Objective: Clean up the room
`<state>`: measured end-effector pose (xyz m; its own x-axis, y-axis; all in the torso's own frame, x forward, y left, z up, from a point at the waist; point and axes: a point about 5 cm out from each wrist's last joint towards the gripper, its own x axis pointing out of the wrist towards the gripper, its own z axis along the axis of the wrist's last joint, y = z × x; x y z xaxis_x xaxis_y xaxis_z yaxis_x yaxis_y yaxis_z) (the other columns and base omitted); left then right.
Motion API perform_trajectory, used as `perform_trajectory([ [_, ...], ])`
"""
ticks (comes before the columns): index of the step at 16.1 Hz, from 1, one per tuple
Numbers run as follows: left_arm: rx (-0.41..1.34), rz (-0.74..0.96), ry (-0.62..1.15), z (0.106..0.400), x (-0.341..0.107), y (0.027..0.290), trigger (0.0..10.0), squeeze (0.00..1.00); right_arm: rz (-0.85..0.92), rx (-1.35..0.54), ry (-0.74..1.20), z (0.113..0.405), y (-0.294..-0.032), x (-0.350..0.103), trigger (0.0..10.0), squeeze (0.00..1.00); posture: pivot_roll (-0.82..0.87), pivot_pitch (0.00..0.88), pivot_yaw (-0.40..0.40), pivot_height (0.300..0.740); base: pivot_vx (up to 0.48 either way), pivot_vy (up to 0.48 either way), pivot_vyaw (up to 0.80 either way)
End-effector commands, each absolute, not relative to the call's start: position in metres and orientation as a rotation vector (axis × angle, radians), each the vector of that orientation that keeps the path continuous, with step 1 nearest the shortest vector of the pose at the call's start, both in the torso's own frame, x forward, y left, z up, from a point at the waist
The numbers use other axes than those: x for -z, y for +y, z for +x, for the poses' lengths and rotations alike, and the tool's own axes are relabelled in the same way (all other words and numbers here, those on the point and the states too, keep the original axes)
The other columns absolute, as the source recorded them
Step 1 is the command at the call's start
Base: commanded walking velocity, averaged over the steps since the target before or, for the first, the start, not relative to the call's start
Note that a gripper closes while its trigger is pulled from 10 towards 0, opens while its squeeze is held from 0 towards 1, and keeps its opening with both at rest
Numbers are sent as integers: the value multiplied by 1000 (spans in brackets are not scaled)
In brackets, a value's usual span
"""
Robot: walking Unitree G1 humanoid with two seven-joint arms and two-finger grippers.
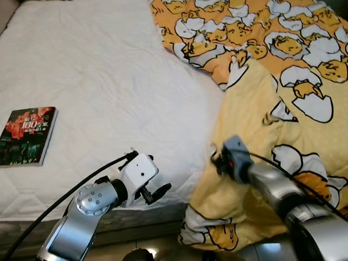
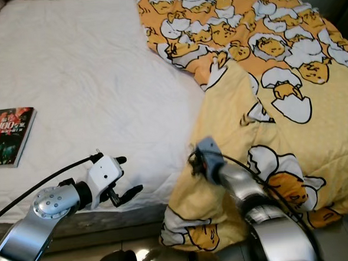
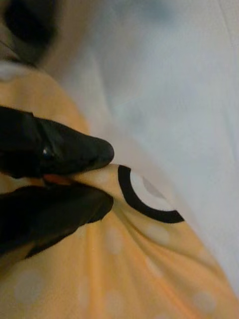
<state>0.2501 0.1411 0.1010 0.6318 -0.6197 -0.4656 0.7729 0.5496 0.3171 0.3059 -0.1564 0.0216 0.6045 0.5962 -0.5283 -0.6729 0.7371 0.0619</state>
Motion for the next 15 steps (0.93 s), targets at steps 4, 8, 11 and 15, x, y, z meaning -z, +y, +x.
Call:
perform_trajectory([
  [4,837,538,316,252,-101,143,10000,1000,-82,-1256,710,252,-166,-4,0,0,37,90,-15,740,0,0,0],
  [8,845,537,311,254,-102,140,10000,1000,-38,-1484,919,201,-182,20,0,0,41,89,-18,740,0,0,0],
  [11,841,538,315,252,-101,143,10000,1000,-167,-1275,792,221,-180,18,10000,0,48,89,-24,740,0,0,0],
  [15,833,538,317,251,-100,144,10000,1000,-37,-1218,689,249,-173,-2,10000,1000,50,86,-33,740,0,0,0],
])
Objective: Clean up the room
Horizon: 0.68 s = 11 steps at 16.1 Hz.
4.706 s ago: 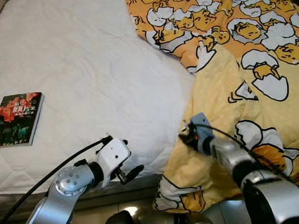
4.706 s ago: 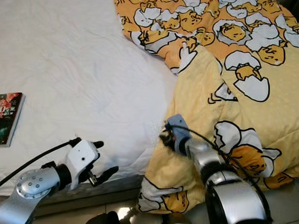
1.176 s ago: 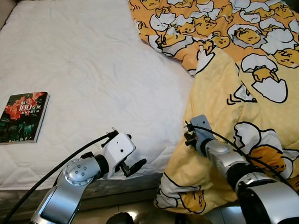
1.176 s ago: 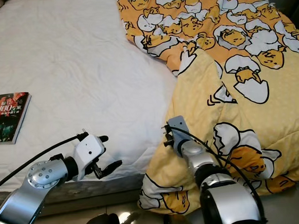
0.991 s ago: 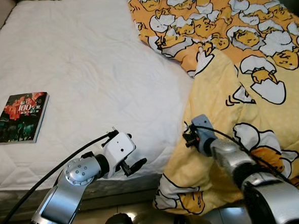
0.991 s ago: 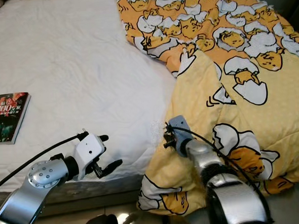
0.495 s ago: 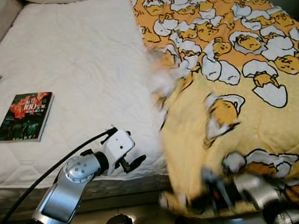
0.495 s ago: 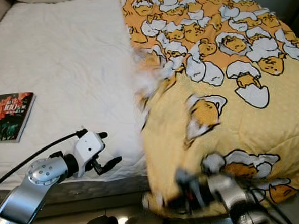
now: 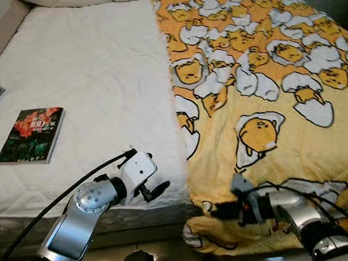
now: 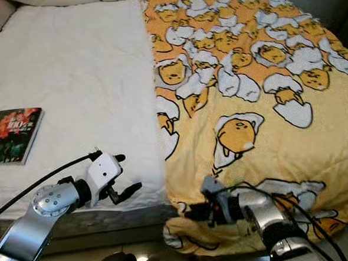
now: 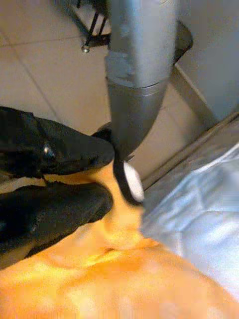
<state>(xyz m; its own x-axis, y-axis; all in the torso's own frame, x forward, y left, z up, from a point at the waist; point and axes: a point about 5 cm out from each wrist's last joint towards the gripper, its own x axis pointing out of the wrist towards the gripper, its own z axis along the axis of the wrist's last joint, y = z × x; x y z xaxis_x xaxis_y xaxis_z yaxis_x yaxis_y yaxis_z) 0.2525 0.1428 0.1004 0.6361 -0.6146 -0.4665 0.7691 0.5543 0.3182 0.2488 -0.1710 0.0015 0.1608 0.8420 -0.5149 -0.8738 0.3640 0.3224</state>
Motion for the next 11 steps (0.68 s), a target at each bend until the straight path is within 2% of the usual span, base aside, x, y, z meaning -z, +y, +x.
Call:
perform_trajectory([
  [1,832,536,318,250,-100,143,10000,1000,-28,-1255,671,252,-171,-8,10000,1000,51,85,-38,740,0,0,0],
  [4,831,535,319,251,-100,143,10000,1000,-11,-1321,658,256,-169,-16,10000,1000,50,81,-34,740,0,0,0],
  [6,832,538,317,252,-100,144,10000,1000,-27,-1251,594,267,-167,-23,10000,1000,49,74,-31,740,0,0,0],
  [9,819,542,307,255,-101,145,10000,1000,-22,-1088,466,278,-160,-26,10000,1000,47,46,-36,740,0,0,0],
  [11,722,440,259,260,-103,146,10000,1000,33,-890,358,290,-156,-34,10000,1000,52,16,-46,740,0,0,0],
])
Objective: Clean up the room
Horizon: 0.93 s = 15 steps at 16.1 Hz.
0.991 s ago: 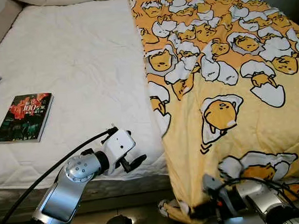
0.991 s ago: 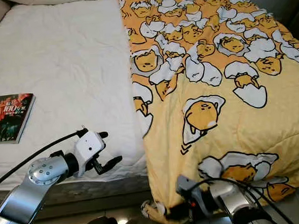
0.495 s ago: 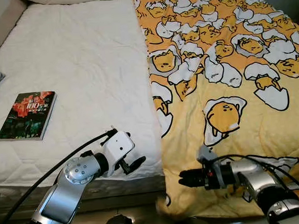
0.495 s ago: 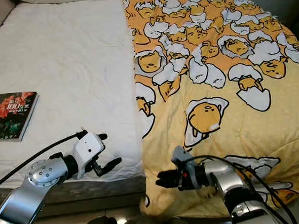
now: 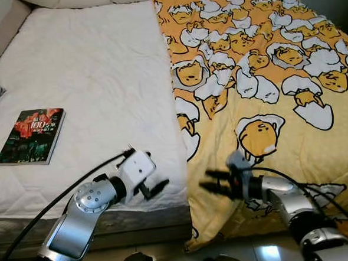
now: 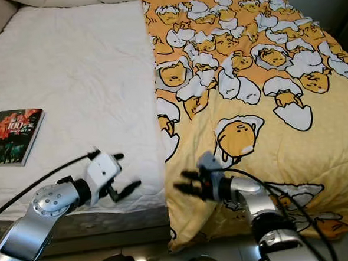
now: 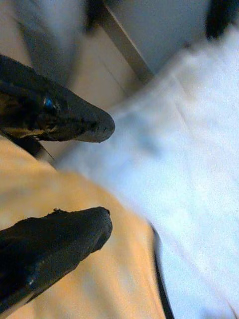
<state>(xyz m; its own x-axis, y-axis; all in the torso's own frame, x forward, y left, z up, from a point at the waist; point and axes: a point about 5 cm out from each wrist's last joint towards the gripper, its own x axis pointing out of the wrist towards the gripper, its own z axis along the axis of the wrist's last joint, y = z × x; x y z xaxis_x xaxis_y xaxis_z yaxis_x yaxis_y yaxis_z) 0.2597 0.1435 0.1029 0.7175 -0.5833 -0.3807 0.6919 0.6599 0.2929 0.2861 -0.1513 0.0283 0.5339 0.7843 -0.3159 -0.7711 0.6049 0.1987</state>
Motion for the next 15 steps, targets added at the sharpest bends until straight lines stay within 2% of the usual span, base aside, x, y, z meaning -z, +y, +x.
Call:
perform_trajectory([
  [1,600,314,233,265,-103,149,10000,1000,46,-788,292,295,-155,-39,10000,1000,49,1,-42,740,0,0,0],
  [2,478,216,211,269,-103,154,10000,1000,67,-710,243,298,-155,-44,10000,1000,45,0,-34,740,0,0,0],
  [4,312,148,174,271,-103,163,10000,1000,125,-570,181,300,-156,-52,10000,1000,39,0,-26,740,0,0,0],
  [7,281,169,158,267,-102,164,10000,1000,148,-349,143,301,-159,-55,10000,1000,37,0,-26,740,0,0,0],
  [8,276,178,159,265,-101,164,10000,1000,153,-299,136,298,-159,-54,10000,871,38,0,-27,740,0,0,0],
  [9,264,176,158,264,-100,165,10000,1000,152,-270,137,295,-159,-53,10000,0,36,0,-31,740,0,0,0],
  [11,207,165,154,258,-98,167,10000,1000,142,-197,149,287,-162,-51,10000,0,40,0,-46,740,0,-270,0],
  [13,184,158,153,257,-97,168,10000,1000,41,-157,168,283,-166,-48,10000,0,46,0,-61,740,0,-283,0],
  [15,163,158,151,256,-97,170,10000,1000,59,-112,128,281,-168,-51,10000,0,47,0,-65,740,0,-279,0],
])
